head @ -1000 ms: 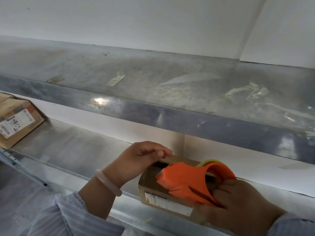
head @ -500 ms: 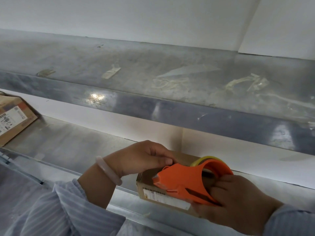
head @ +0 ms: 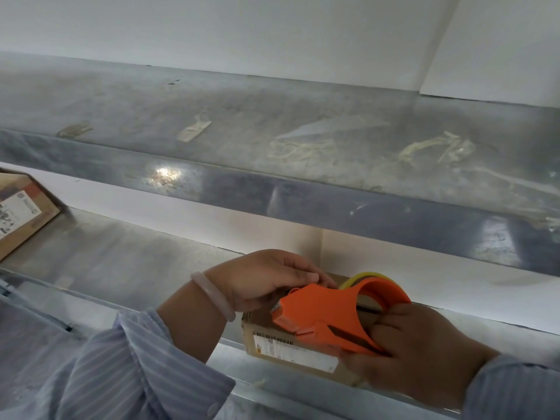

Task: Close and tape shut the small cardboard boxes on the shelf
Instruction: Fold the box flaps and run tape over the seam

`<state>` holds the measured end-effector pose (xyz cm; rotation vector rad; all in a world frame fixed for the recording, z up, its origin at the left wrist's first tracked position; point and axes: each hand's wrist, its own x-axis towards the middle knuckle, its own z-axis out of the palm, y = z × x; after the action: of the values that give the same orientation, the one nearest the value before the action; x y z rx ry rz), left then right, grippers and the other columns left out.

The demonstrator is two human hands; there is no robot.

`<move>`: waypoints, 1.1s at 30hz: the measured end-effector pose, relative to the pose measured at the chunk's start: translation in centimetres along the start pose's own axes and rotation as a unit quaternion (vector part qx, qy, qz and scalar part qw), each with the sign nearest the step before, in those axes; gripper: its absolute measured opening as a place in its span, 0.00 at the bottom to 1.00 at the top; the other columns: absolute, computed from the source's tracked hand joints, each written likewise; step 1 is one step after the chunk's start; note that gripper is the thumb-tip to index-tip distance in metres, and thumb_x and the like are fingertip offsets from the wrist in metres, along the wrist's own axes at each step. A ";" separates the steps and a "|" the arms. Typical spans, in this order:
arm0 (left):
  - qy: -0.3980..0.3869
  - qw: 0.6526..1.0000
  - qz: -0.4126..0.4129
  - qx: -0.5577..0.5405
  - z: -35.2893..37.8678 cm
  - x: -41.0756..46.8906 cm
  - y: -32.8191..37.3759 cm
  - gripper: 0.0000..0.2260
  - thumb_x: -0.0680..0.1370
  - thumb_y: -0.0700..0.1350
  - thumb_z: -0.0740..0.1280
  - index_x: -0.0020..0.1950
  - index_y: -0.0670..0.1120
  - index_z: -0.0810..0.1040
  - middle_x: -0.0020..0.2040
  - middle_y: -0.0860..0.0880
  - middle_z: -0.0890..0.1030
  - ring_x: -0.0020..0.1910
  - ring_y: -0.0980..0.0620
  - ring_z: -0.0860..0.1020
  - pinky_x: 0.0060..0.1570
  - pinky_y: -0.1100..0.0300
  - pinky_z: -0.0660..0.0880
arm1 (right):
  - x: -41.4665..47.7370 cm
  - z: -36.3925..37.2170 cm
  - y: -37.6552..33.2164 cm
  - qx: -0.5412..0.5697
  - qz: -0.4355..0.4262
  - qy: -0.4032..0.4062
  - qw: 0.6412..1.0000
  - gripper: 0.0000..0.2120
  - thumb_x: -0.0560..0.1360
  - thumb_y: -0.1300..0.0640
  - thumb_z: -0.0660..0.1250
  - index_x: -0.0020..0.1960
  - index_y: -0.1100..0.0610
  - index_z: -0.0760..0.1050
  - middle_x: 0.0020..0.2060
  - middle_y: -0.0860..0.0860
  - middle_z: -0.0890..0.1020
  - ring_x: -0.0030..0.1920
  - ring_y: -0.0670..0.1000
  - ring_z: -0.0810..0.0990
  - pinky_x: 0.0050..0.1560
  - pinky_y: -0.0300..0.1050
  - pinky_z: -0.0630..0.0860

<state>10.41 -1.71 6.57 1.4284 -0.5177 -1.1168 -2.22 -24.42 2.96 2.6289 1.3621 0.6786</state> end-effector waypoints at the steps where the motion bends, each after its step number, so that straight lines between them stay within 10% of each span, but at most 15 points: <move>1: 0.000 1.000 -0.007 0.004 0.0 0.1 0.2 0.10 0.80 0.40 0.62 0.48 0.46 0.83 0.44 0.49 0.84 0.42 0.55 0.81 0.42 0.64 0.78 | 0.0 0.0 0.0 0.003 0.000 0.000 1.000 0.20 0.67 0.53 0.75 0.57 0.44 0.74 0.30 0.50 0.78 0.28 0.53 0.76 0.31 0.42 0.76; 11: 0.140 0.988 0.035 -0.062 -0.7 1.2 -0.7 0.14 0.80 0.38 0.62 0.39 0.47 0.83 0.35 0.50 0.79 0.33 0.55 0.75 0.35 0.63 0.75 | 0.6 0.1 1.1 0.070 0.093 0.001 0.993 0.08 0.78 0.47 0.59 0.57 0.45 0.70 0.33 0.48 0.78 0.27 0.51 0.75 0.25 0.40 0.73; 21: 0.302 0.939 0.040 -0.160 0.0 2.2 -2.0 0.11 0.82 0.37 0.61 0.45 0.42 0.82 0.38 0.43 0.81 0.39 0.47 0.77 0.45 0.50 0.77 | 1.4 -0.1 1.6 0.283 0.322 -0.066 0.901 0.19 0.70 0.36 0.63 0.60 0.32 0.67 0.41 0.38 0.80 0.34 0.37 0.77 0.37 0.24 0.68; 33: 0.384 0.891 0.064 -0.233 0.0 2.3 -1.8 0.06 0.82 0.38 0.63 0.48 0.41 0.79 0.36 0.46 0.79 0.41 0.50 0.78 0.35 0.53 0.79 | 0.8 -2.0 2.6 0.358 0.354 -0.041 0.863 0.15 0.67 0.39 0.67 0.53 0.27 0.72 0.42 0.38 0.83 0.32 0.40 0.79 0.34 0.31 0.73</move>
<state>10.92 -3.24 4.09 1.2499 0.2164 -0.4439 -0.74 -25.52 5.80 3.7500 0.6349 0.0593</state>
